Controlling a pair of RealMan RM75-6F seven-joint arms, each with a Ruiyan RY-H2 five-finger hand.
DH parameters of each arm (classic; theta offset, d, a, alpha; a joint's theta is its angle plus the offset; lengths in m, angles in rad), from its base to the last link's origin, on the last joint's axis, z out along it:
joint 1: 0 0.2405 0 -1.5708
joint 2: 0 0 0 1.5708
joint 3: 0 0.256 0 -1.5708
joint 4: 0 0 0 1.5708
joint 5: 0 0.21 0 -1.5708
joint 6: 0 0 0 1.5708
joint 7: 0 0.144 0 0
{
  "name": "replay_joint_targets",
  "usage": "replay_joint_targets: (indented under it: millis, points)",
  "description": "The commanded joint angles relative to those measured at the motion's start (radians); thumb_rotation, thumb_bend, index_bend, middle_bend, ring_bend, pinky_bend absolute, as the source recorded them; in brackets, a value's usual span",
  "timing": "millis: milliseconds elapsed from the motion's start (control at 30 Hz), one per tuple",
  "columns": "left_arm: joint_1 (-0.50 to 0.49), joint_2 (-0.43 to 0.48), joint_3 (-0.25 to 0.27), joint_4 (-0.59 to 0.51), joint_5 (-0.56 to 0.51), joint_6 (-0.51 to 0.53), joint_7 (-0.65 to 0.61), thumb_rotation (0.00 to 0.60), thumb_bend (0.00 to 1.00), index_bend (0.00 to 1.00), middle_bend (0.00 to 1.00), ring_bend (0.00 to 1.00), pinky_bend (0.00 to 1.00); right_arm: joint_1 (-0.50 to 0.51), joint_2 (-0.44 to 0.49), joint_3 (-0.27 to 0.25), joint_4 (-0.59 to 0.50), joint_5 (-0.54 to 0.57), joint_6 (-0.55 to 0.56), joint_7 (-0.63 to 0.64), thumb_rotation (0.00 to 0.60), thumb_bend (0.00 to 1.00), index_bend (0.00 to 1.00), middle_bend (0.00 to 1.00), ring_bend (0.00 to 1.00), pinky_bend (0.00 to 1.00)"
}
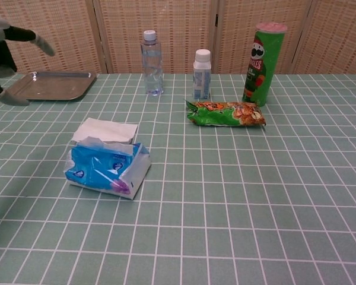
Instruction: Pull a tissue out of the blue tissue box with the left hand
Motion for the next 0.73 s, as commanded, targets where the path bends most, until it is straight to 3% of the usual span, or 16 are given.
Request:
replay_joint_targets:
  millis: [33,300,500,733]
  points:
    - [0.089,0.051,0.08,-0.028,0.085,0.042,-0.059,0.6,0.07,0.26,0.87,0.81,1.0,0.002,-0.004,0.001,-0.003,0.005,-0.005,-0.011,0.6,0.11,0.33,0.4,0.31,0.42]
    - [0.271,0.068,0.192,0.018,0.282,0.188,-0.151,0.6,0.07,0.3,0.84,0.79,1.0,0.018,-0.005,0.003,-0.012,0.012,-0.034,-0.041,0.6,0.11,0.33,0.41,0.31,0.42]
    - [0.389,0.032,0.209,0.122,0.361,0.29,-0.308,0.6,0.07,0.34,0.83,0.79,1.0,0.029,-0.006,0.006,-0.017,0.025,-0.054,-0.055,0.6,0.11,0.33,0.41,0.31,0.42]
    - [0.445,0.002,0.206,0.255,0.407,0.291,-0.448,0.6,0.07,0.38,0.83,0.78,1.0,0.029,-0.018,0.005,-0.023,0.027,-0.05,-0.084,0.6,0.12,0.33,0.41,0.31,0.42]
